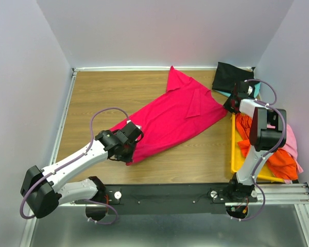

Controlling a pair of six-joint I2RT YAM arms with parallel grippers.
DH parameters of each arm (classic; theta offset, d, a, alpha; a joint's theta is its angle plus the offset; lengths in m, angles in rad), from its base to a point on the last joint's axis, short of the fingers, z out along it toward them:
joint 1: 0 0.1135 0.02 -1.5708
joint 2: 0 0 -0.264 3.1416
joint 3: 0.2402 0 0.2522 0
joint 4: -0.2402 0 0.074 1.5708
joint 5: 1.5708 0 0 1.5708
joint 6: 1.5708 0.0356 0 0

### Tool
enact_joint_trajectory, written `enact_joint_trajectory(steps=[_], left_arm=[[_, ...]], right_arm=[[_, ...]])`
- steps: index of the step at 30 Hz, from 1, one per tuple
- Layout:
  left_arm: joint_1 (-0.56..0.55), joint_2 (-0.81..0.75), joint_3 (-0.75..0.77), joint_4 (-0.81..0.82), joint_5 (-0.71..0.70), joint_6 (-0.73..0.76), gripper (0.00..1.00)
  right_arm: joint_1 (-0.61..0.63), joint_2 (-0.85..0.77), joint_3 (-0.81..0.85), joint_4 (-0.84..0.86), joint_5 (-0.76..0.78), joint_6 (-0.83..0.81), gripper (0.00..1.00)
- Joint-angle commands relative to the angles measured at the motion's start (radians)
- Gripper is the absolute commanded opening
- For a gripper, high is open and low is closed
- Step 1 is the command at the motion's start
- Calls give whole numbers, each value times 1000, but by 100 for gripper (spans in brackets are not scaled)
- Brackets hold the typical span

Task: Fold and stack the t-shirts
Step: Fold the tshirt

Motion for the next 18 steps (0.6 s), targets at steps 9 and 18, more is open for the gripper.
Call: enact_joint_trajectory(steps=[9,18], left_arm=[[-7,-22,143,85,96,-26,96],[52,-6,-22,594,17,-204,98]], right_arm=[[-18,12,20,-26,25,5,1],[-18,-18,-1,-24,-35,-1,1]])
